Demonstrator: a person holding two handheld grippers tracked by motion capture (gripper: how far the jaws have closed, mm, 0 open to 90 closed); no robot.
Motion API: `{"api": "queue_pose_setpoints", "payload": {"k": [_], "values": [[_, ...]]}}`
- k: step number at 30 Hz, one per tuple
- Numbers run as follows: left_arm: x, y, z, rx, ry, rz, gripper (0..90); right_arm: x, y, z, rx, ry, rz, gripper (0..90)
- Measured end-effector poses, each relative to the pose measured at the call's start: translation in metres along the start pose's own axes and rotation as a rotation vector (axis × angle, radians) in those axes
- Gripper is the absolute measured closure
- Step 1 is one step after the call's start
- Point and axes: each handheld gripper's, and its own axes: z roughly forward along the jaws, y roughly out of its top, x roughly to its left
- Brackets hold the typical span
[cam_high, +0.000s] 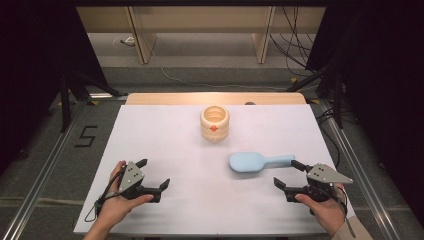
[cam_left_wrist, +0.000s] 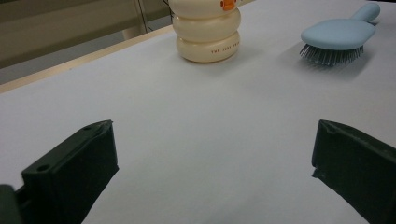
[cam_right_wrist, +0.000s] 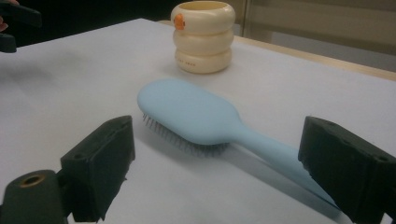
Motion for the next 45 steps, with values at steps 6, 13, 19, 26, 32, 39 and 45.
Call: {"api": "queue_pose_setpoints", "payload": {"k": [6,13,19,26,32,39,45], "values": [[0.000,0.000,0.001,-0.001,-0.002,0.003,0.0,-0.001,0.000,0.000,0.000,-0.005,-0.001,11.9],[-0.001,0.001,0.001,-0.003,-0.007,0.005,0.0,-0.003,0.001,-0.002,-0.008,-0.025,0.006,12.8],[-0.001,0.001,0.001,-0.005,-0.003,0.003,0.0,-0.004,0.002,-0.002,-0.015,-0.033,0.018,13.2],[0.000,0.001,0.001,-0.009,-0.002,0.003,0.0,-0.004,0.002,-0.003,-0.016,-0.035,0.018,13.3],[0.000,0.001,0.001,-0.008,0.000,0.002,0.0,-0.005,0.002,-0.002,-0.016,-0.037,0.019,13.6],[0.000,0.001,0.001,-0.009,0.002,0.001,0.0,-0.008,0.008,0.000,-0.032,-0.061,0.027,15.7],[0.001,0.001,0.001,-0.008,0.005,-0.002,0.0,-0.015,0.015,0.005,-0.037,-0.107,0.036,24.6]]}}
